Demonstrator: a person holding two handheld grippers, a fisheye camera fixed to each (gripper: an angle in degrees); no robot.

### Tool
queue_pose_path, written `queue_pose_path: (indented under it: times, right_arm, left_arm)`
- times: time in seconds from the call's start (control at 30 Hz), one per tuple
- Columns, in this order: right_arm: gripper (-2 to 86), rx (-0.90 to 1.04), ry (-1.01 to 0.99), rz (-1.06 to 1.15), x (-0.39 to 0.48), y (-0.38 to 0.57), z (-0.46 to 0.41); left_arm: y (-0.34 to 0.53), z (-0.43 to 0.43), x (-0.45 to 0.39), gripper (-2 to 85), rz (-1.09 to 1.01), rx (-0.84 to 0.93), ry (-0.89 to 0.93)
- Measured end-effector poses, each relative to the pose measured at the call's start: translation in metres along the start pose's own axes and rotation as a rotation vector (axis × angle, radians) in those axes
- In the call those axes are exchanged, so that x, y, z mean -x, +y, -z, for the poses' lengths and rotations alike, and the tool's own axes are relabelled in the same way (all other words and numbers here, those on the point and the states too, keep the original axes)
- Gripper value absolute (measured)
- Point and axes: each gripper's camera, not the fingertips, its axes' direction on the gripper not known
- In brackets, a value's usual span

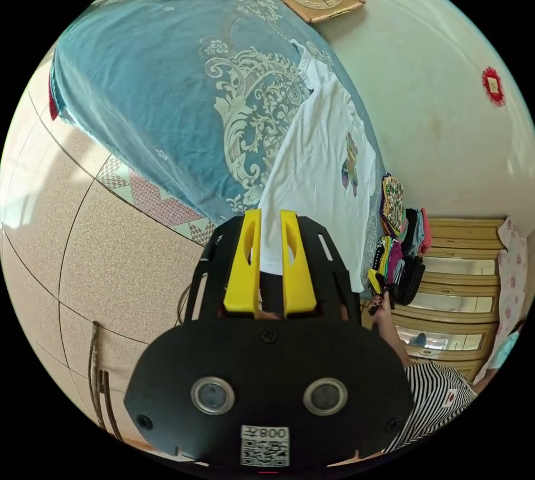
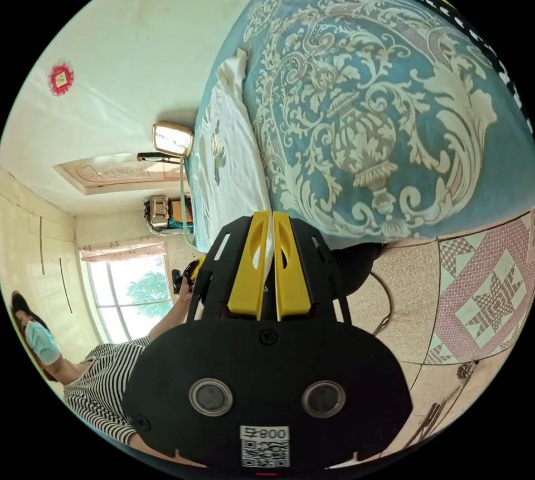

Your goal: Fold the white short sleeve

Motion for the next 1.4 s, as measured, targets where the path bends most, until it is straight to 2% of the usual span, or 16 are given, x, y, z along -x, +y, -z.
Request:
queue_pose_path:
  times: [0.2, 0.37, 0.4, 0.47, 0.6, 0.67, 0.8, 0.87, 0.9, 1.03, 1.17, 1.27, 1.4]
  right_arm:
    - [3.8, -0.155, -0.014, 0.151, 0.02, -0.056, -0.01]
    - [6.5, -0.187, 0.075, 0.276, 0.043, -0.135, -0.053]
    - [6.7, -0.186, 0.082, 0.287, 0.046, -0.145, -0.059]
    - [7.5, -0.176, 0.12, 0.32, 0.053, -0.183, -0.077]
    - [8.0, -0.186, 0.131, 0.354, 0.056, -0.224, -0.097]
    - [8.1, -0.185, 0.137, 0.376, 0.052, -0.234, -0.106]
    - [8.2, -0.208, 0.13, 0.403, 0.037, -0.232, -0.112]
    - [8.4, -0.213, 0.1, 0.403, 0.026, -0.233, -0.114]
    - [8.4, -0.207, 0.088, 0.398, 0.023, -0.235, -0.114]
    - [8.2, -0.177, 0.063, 0.415, 0.012, -0.241, -0.114]
    - [8.7, -0.251, 0.039, 0.412, -0.006, -0.241, -0.099]
    - [10.3, -0.28, -0.035, 0.411, -0.02, -0.247, -0.09]
    - [11.9, -0.297, -0.117, 0.44, -0.033, -0.253, -0.082]
  left_arm:
    - [-0.084, -0.073, -0.19, 6.8, -0.355, 0.133, 0.025]
    - [-0.171, -0.198, -0.414, 7.5, -0.77, 0.285, 0.049]
    - [-0.181, -0.213, -0.438, 7.6, -0.812, 0.295, 0.047]
    - [-0.217, -0.274, -0.532, 8.1, -0.961, 0.324, 0.017]
    - [-0.268, -0.355, -0.645, 8.7, -1.077, 0.336, -0.063]
    - [-0.292, -0.399, -0.703, 8.9, -1.145, 0.341, -0.163]
    - [-0.312, -0.458, -0.76, 8.8, -1.212, 0.394, -0.345]
    - [-0.316, -0.493, -0.781, 8.2, -1.239, 0.459, -0.497]
    - [-0.317, -0.498, -0.786, 7.7, -1.248, 0.466, -0.509]
    - [-0.317, -0.492, -0.825, 3.0, -1.326, 0.411, -0.446]
    - [-0.309, -0.436, -0.859, 1.8, -1.416, 0.314, -0.176]
    - [-0.31, -0.389, -0.875, 1.6, -1.45, 0.233, -0.023]
    - [-0.327, -0.355, -0.886, 1.4, -1.414, 0.214, 0.124]
